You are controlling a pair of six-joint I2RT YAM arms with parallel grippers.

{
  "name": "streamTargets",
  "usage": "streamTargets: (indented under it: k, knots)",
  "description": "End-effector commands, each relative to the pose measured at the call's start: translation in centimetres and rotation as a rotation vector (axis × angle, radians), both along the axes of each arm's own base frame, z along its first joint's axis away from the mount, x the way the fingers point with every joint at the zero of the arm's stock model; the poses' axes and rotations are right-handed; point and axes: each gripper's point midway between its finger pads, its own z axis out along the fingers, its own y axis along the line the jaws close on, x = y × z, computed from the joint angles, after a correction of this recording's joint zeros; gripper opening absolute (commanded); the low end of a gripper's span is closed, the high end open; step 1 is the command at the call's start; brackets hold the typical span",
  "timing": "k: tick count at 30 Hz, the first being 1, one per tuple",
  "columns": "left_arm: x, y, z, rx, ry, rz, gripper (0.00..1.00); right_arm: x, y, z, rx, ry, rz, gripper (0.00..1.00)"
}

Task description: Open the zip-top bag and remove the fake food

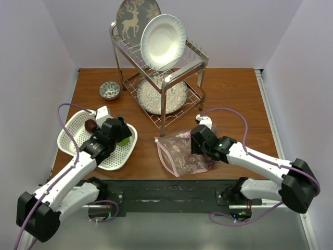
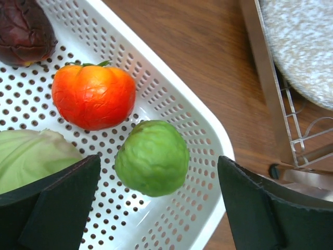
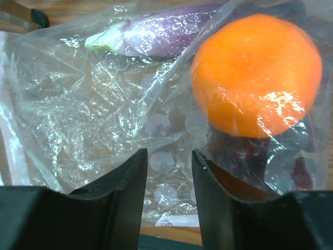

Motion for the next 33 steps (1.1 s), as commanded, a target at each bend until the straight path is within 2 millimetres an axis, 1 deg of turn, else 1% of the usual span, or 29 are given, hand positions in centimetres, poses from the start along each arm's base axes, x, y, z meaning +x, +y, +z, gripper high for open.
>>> streamTargets:
  k: [1,2,3,6,7,9,10,11,12,13,14,15,16,17,18,19,20,21,23,25,26,27,28,29,30,31,32,33]
  knots:
    - [0.2,-1.4,3.0,-0.054,-0.090,-0.100,0.92,0.1,0.1,2.1,0.038,-0.031,0.005,0.44]
    - [0.0,-2.4,3.3,-0.087,-0.097,-0.144,0.90,0.1,0.1,2.4,0.040,-0.035,0.002,0.45]
    - [-0.1,-2.8,3.4,-0.102,-0.100,-0.169,0.86,0.1,0.0,2.7,0.044,-0.037,0.000,0.45]
    - [-1.1,-5.1,3.6,-0.153,-0.106,-0.247,0.79,0.1,-0.5,3.9,0.052,-0.059,-0.020,0.46]
    - [-1.9,-6.9,3.7,-0.165,-0.108,-0.306,0.78,0.1,-0.6,4.2,0.053,-0.065,-0.028,0.46]
    - [-2.6,-8.5,3.8,-0.182,-0.111,-0.326,0.75,-0.1,-1.3,5.2,0.065,-0.086,-0.049,0.46]
    - [-3.4,-10.0,3.5,-0.187,-0.093,-0.374,0.74,-0.1,-1.4,5.5,0.070,-0.094,-0.055,0.46]
    - [-3.7,-10.8,3.4,-0.206,-0.092,-0.382,0.71,-0.3,-1.7,6.1,0.082,-0.107,-0.064,0.46]
    - [-4.2,-11.5,2.9,-0.212,-0.082,-0.399,0.71,-0.5,-2.3,6.2,0.078,-0.111,-0.079,0.47]
    - [-5.1,-12.8,2.3,-0.216,-0.067,-0.442,0.70,-0.6,-2.5,6.3,0.083,-0.117,-0.083,0.47]
    - [-5.3,-13.7,2.4,-0.249,-0.080,-0.444,0.68,-0.8,-2.8,6.7,0.092,-0.129,-0.093,0.47]
    - [-5.9,-14.2,1.4,-0.252,-0.063,-0.458,0.68,-1.0,-3.3,6.6,0.086,-0.126,-0.105,0.47]
    - [-6.8,-15.3,0.6,-0.255,-0.047,-0.493,0.67,-0.9,-3.8,6.7,0.074,-0.140,-0.123,0.47]
    - [-6.9,-16.3,0.8,-0.292,-0.061,-0.500,0.66,-1.0,-4.2,6.7,0.068,-0.146,-0.135,0.48]
    - [-7.2,-16.8,-0.5,-0.281,-0.036,-0.512,0.65,-1.0,-4.6,7.0,0.069,-0.156,-0.146,0.50]
    - [-7.8,-17.7,-0.9,-0.287,-0.027,-0.539,0.64,-0.9,-4.9,7.1,0.062,-0.171,-0.161,0.53]
    - [-7.9,-18.6,-0.7,-0.310,-0.033,-0.550,0.62,-0.8,-5.1,7.2,0.057,-0.179,-0.167,0.55]
    - [-8.3,-19.3,-1.4,-0.303,-0.017,-0.569,0.61,-0.7,-5.3,7.2,0.048,-0.182,-0.173,0.56]
    - [-8.5,-20.4,-1.3,-0.331,-0.024,-0.590,0.58,-0.4,-5.6,7.5,0.032,-0.196,-0.188,0.59]
    - [-8.8,-21.2,-1.6,-0.342,-0.021,-0.608,0.55,0.0,-5.6,7.3,0.009,-0.195,-0.191,0.63]
    - [-8.7,-22.0,-1.0,-0.376,-0.042,-0.624,0.52,0.2,-5.4,7.2,0.007,-0.191,-0.189,0.64]
    - [-8.8,-22.3,-1.3,-0.378,-0.034,-0.632,0.51,0.6,-5.1,7.5,0.017,-0.198,-0.186,0.64]
    - [-8.8,-22.4,-1.5,-0.378,-0.031,-0.635,0.50,0.9,-4.9,7.1,0.005,-0.188,-0.183,0.66]
    - [-8.8,-22.8,-1.5,-0.390,-0.036,-0.640,0.47,1.3,-4.6,7.3,0.008,-0.191,-0.183,0.67]
    - [-8.8,-22.9,-2.2,-0.381,-0.024,-0.637,0.45,1.8,-4.7,7.4,0.002,-0.194,-0.190,0.67]
    - [-8.7,-23.0,-2.4,-0.382,-0.022,-0.635,0.41,2.1,-4.6,7.1,-0.013,-0.183,-0.192,0.67]
    - [-8.6,-23.3,-2.5,-0.393,-0.028,-0.627,0.36,2.6,-4.6,7.5,-0.011,-0.188,-0.198,0.67]
    - [-8.6,-23.2,-3.4,-0.381,-0.014,-0.623,0.34,3.3,-5.0,7.4,-0.017,-0.189,-0.210,0.67]
